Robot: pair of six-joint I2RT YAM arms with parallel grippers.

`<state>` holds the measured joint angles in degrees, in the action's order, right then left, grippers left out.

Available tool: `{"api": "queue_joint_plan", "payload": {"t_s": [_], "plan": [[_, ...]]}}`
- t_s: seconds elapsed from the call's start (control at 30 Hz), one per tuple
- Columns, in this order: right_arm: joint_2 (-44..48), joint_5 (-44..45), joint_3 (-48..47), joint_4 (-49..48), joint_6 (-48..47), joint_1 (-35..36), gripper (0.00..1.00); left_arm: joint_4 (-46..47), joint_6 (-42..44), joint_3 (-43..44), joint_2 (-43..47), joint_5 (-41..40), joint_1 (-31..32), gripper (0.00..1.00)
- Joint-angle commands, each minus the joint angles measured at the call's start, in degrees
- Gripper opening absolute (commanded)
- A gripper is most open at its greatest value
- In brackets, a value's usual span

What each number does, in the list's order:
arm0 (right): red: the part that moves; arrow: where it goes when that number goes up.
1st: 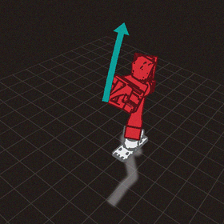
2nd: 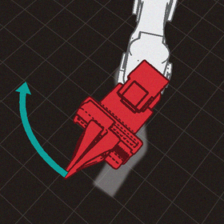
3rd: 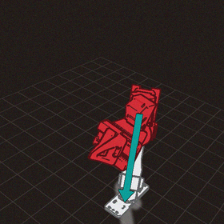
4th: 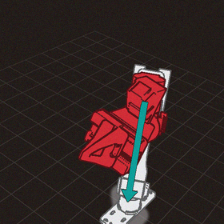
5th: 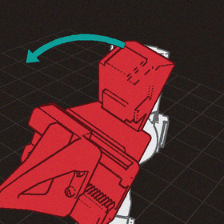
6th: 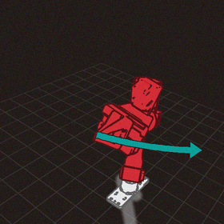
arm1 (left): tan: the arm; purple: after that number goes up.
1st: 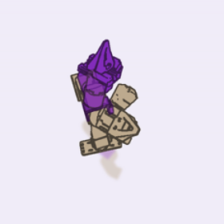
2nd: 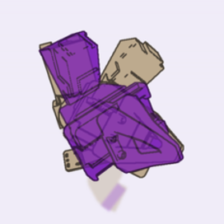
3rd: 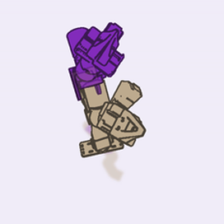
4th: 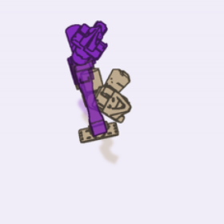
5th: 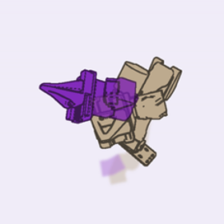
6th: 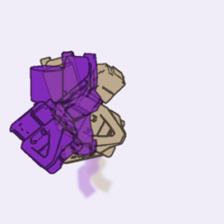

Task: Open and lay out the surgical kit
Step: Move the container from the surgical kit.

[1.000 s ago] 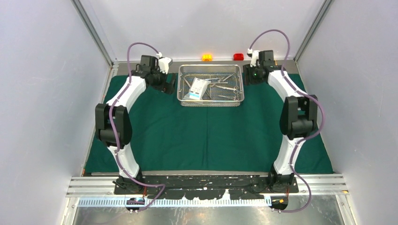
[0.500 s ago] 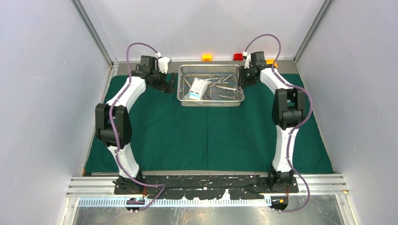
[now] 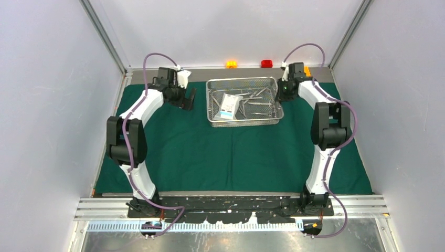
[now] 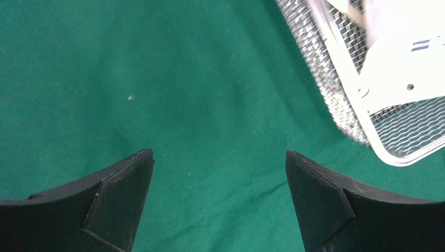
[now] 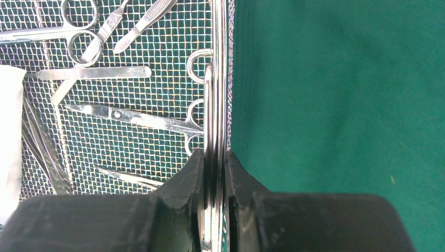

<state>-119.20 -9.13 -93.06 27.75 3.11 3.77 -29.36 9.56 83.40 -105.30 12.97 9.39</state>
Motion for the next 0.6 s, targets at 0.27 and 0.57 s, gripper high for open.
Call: {"api": "queue_joint_plan", "payload": {"t_s": [0.27,0.57], "plan": [[8.78,1.47,5.24,-0.36,0.66,-12.77,0.01,2.46,1.94,-1.60,4.75,-1.34,0.04,0.99],[2.04,1.04,-5.02,6.63,-10.71,-13.05,0.01,1.73,2.72,-1.98,5.40,-1.85,0.02,0.99]]}}
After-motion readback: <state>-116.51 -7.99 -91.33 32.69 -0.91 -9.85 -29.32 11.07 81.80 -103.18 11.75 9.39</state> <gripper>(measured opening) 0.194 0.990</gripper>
